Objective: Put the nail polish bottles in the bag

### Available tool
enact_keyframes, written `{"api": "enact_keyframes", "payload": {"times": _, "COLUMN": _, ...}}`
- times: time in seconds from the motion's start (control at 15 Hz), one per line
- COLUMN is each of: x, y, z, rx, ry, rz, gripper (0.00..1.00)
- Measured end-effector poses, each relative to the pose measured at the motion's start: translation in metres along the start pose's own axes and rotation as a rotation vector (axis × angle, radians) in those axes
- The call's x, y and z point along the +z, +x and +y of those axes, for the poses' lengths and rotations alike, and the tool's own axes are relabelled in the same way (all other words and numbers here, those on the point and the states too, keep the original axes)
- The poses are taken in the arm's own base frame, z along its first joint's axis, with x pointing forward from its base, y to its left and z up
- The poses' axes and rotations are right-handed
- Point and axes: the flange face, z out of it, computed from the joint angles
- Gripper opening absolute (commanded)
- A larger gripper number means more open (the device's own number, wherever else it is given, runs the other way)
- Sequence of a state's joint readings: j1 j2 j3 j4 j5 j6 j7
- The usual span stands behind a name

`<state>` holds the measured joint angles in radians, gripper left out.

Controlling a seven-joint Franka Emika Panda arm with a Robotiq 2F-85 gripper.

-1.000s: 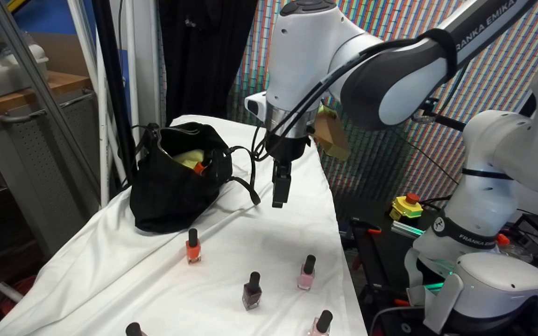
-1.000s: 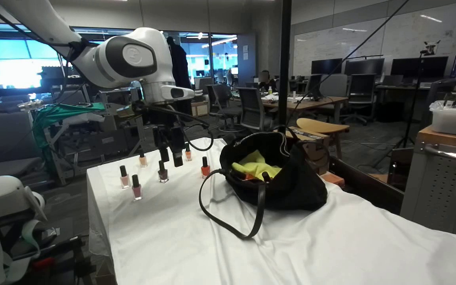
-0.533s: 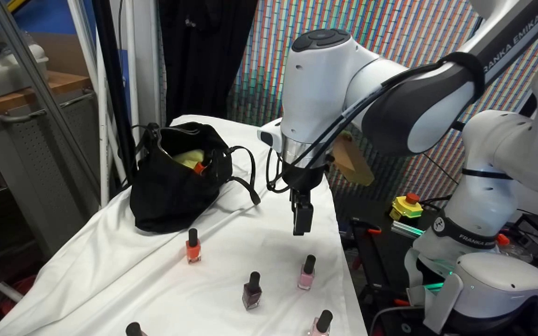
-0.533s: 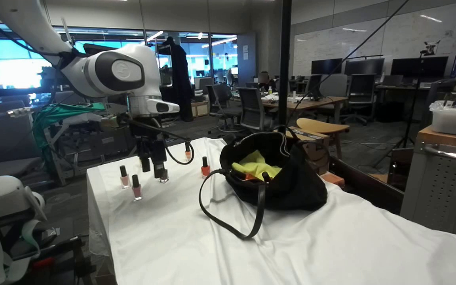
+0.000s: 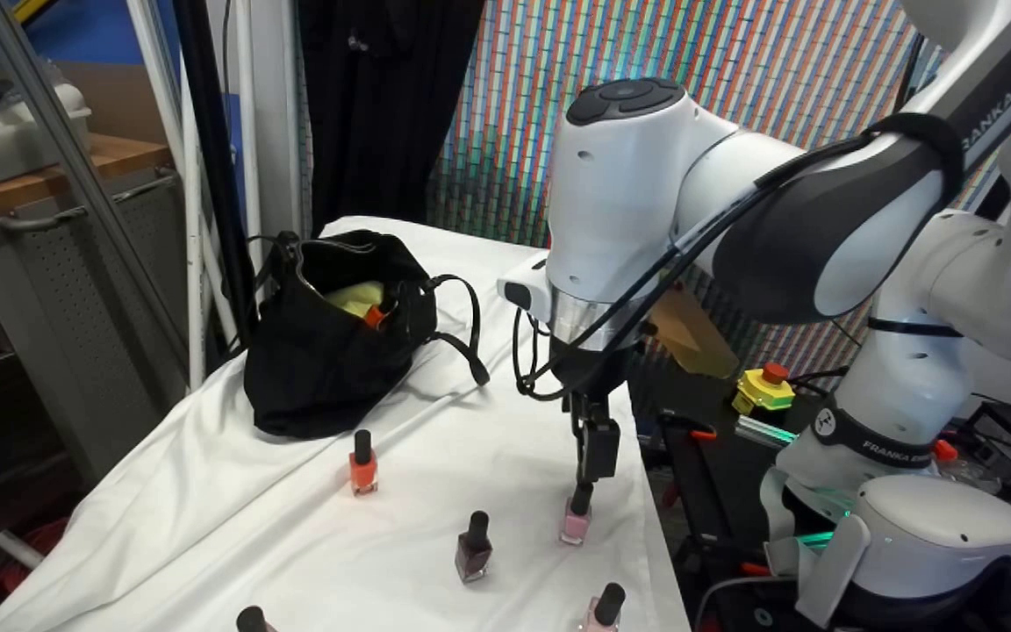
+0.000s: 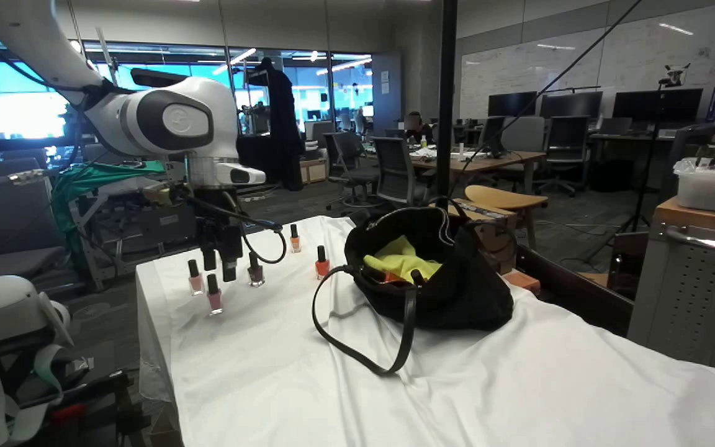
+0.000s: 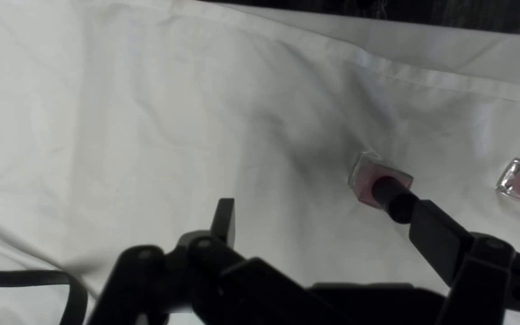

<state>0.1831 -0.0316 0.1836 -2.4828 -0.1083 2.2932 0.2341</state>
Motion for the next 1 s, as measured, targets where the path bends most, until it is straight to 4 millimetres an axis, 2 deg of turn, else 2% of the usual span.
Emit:
{"api": "enact_keyframes", "payload": {"times": 0.27, "x": -0.001, "y": -0.001, "z": -0.013, "rx": -0.022, "ry": 0.045, "rz": 0.012, "gripper": 1.00}}
{"api": "enact_keyframes", "payload": {"times": 0.53, "x": 0.004, "y": -0.003, "z": -0.018, "rx": -0.026, "ry": 0.063, "rz": 0.026, "gripper": 1.00}}
{"api": "enact_keyframes", "payload": {"times": 1.0, "x": 0.027, "y": -0.001, "z": -0.024, "rx": -0.032, "ry": 0.082, "rz": 0.032, "gripper": 1.00}}
